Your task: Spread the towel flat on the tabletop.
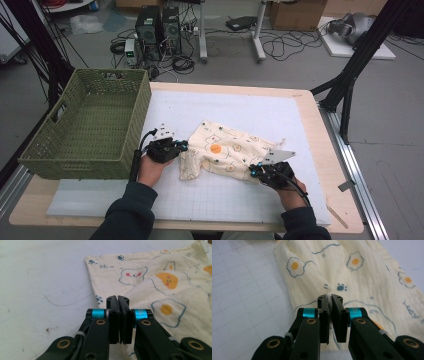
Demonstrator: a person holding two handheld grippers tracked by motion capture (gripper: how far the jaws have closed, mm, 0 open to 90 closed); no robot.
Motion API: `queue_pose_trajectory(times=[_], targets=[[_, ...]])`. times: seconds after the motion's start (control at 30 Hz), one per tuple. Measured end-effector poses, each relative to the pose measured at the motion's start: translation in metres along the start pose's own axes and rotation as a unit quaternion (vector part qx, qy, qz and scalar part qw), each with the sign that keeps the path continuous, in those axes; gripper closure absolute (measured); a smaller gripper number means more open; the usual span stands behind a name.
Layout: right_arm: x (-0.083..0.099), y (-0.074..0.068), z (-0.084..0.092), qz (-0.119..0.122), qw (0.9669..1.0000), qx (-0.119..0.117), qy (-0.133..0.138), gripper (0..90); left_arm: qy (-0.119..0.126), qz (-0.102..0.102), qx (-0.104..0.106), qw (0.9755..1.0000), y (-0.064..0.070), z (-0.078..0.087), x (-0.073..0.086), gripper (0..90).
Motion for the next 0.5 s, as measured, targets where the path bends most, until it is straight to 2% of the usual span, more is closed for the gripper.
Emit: queue_pose_trajectory(times=[0.07, 0.17, 0.27, 0.33, 0.37, 0.4, 0.43, 0.5], targets=[[0.005, 0.003, 0.007, -0.001, 1.0000, 0.003, -0.004, 85.4, -0.005, -0.004, -0.012, 0.9999, -0.004, 0.000, 0.001, 87.3], [0.015, 0.011, 0.017, -0.009, 0.9998, 0.013, -0.011, 85.3, -0.014, -0.006, -0.013, 0.9998, -0.004, -0.001, 0.004, 87.4], [0.024, 0.015, 0.026, -0.016, 0.9998, 0.007, -0.011, 84.8, -0.022, -0.011, -0.012, 0.9996, -0.003, -0.003, 0.006, 87.3], [0.023, 0.012, 0.031, -0.014, 0.9998, -0.014, 0.006, 78.7, -0.025, -0.010, -0.013, 0.9995, -0.004, -0.003, 0.007, 85.1], [0.021, 0.013, 0.033, -0.014, 0.9996, -0.016, 0.017, 75.3, -0.020, 0.003, -0.021, 0.9996, -0.006, -0.004, 0.005, 77.3], [0.018, 0.013, 0.037, -0.025, 0.9989, -0.018, 0.036, 71.2, -0.015, 0.011, -0.027, 0.9995, -0.008, -0.003, 0.004, 64.9], [0.014, 0.016, 0.041, -0.030, 0.9982, -0.014, 0.051, 69.0, -0.007, 0.015, -0.030, 0.9994, -0.009, -0.003, 0.003, 58.8], [0.009, 0.021, 0.045, -0.040, 0.9968, -0.004, 0.069, 65.5, 0.004, 0.021, -0.031, 0.9993, -0.010, -0.002, 0.000, 52.2]])
Point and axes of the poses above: each handheld gripper's, and its own axes: z roughly backward along the jaws, x roughly out of its underside, y roughly to its right, the point moved 8 cm from there along -z, roughly forward along the jaws, and after that the axes turned 5 degrees about -x, right-handed, at the moved point
